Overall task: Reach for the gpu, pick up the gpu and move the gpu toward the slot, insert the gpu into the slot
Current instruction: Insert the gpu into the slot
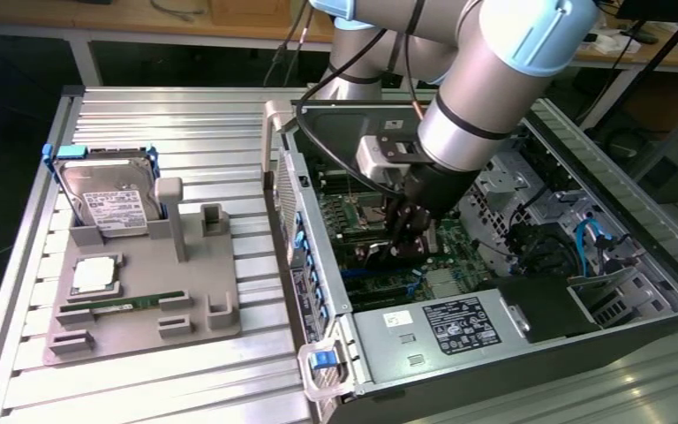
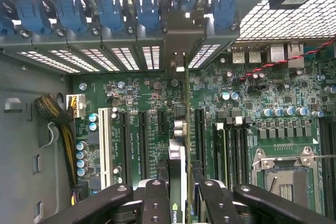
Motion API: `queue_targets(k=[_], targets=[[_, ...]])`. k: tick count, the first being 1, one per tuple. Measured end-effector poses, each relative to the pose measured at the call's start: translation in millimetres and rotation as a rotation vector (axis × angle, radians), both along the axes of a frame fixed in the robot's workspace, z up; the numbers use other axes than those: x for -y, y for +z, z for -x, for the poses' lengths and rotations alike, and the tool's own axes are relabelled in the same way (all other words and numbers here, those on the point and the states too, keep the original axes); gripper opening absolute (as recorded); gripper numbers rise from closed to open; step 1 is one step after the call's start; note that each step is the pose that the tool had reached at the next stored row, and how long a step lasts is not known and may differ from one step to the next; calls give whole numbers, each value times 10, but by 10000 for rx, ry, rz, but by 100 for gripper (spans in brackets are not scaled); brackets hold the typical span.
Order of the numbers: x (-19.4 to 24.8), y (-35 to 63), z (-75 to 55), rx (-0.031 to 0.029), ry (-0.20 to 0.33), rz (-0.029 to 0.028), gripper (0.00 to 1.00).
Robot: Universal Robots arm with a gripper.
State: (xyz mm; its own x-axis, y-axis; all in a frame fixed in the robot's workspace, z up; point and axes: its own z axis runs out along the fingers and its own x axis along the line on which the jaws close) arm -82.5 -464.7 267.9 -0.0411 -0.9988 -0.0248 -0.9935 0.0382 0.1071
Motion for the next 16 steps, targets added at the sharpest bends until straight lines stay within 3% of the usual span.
queue_targets(k=[9, 16], targets=[[-36, -5, 3, 0, 54, 6, 27], [-38, -41, 12, 1, 132, 5, 27]])
